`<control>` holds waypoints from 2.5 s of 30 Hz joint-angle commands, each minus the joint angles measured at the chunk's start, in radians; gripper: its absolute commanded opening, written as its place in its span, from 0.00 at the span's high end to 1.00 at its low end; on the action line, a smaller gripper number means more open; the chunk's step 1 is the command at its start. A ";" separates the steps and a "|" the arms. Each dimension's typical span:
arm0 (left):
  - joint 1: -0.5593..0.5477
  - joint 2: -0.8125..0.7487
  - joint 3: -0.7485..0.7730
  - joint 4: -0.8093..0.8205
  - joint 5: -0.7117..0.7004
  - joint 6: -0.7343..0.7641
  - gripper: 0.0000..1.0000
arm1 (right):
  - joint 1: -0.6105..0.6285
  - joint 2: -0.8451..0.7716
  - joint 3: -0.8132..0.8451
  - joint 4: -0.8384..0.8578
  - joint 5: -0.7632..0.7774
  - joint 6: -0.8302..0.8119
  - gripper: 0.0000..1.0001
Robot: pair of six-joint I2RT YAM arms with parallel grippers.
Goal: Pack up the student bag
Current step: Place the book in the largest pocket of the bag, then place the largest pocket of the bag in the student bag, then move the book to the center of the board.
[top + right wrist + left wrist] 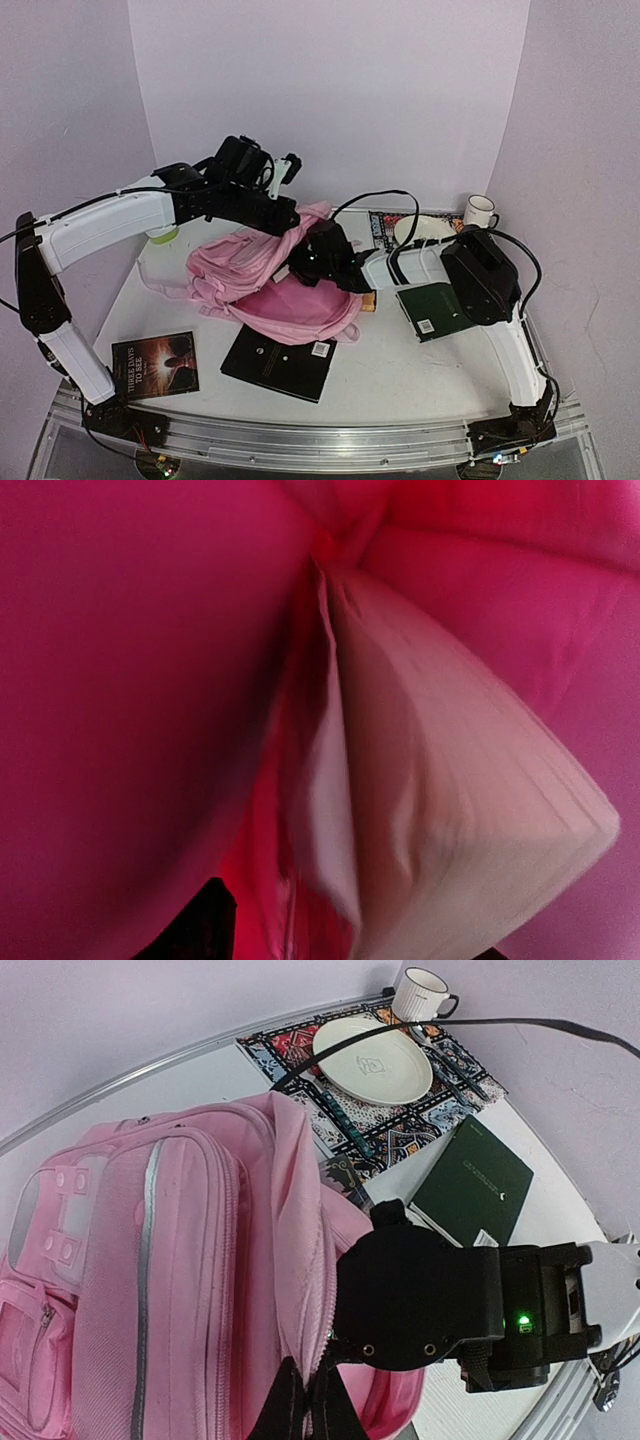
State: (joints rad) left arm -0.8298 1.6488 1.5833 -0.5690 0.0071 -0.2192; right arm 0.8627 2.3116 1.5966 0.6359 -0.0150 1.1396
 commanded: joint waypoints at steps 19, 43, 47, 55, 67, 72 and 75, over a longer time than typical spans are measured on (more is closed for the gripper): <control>0.146 -0.086 -0.156 0.117 -0.221 0.009 1.00 | 0.010 -0.333 -0.120 -0.540 -0.197 -0.579 0.08; 0.152 -0.211 -0.366 0.206 -0.017 -0.094 0.39 | -0.626 -0.643 -0.446 -0.912 0.018 -0.911 0.02; 0.151 -0.252 -0.412 0.218 0.024 -0.129 0.24 | -0.737 -0.577 -0.436 -0.901 -0.022 -0.900 0.02; 0.152 -0.284 -0.494 0.227 0.019 -0.177 0.06 | -0.826 -0.476 -0.425 -0.892 -0.030 -0.889 0.02; 0.135 -0.217 -0.495 0.234 0.089 -0.204 0.01 | -0.804 -0.544 -0.630 -0.863 -0.268 -0.817 0.05; 0.105 -0.183 -0.482 0.238 0.082 -0.227 0.01 | -0.697 -0.675 -0.740 -0.868 -0.291 -0.754 0.06; 0.071 -0.163 -0.472 0.240 0.061 -0.239 0.01 | -0.575 -0.781 -0.798 -0.887 -0.276 -0.692 0.06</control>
State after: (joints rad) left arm -0.7181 1.4649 1.0760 -0.3632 0.0786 -0.4305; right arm 0.1500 1.6559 0.8626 -0.1521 -0.2374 0.3523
